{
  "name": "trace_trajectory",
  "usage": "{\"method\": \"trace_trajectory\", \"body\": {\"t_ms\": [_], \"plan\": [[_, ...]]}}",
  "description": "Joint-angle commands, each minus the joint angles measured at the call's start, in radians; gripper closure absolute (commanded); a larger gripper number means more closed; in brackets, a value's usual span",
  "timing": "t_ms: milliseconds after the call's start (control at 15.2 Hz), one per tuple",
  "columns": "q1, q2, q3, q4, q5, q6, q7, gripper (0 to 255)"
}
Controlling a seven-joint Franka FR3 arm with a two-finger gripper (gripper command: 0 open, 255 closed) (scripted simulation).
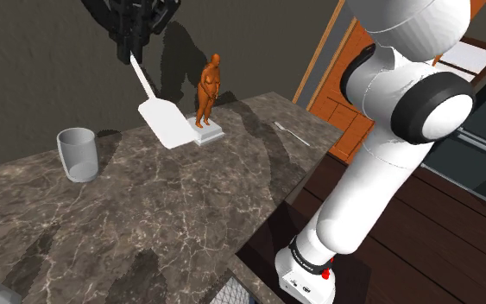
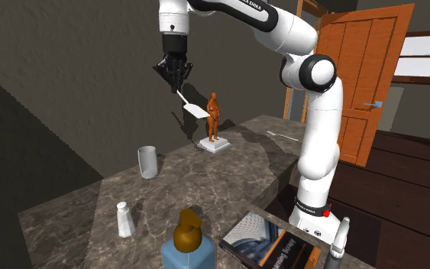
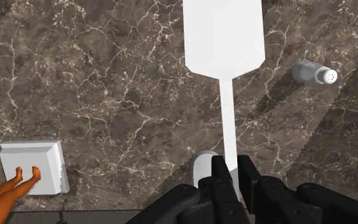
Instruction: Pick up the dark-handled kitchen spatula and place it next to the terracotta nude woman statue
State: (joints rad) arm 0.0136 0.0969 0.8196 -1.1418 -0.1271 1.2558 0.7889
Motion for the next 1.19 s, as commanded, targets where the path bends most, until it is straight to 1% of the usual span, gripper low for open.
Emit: {"method": "trace_trajectory", "body": {"t_ms": [0, 198, 462, 726, 1122], "plan": [[-0.073, -0.089, -0.034, -0.086, 0.076, 0.028, -0.077, 255], [-0.14, -0.201, -0.113, -0.186, 0.16, 0.049, -0.199, 255], [-0.186, -0.307, -0.221, -0.287, 0.221, 0.061, -0.342, 255], [-0.218, -0.376, -0.318, -0.359, 0.245, 0.065, -0.47, 255], [-0.259, -0.43, -0.445, -0.426, 0.243, 0.069, -0.642, 255]]}}
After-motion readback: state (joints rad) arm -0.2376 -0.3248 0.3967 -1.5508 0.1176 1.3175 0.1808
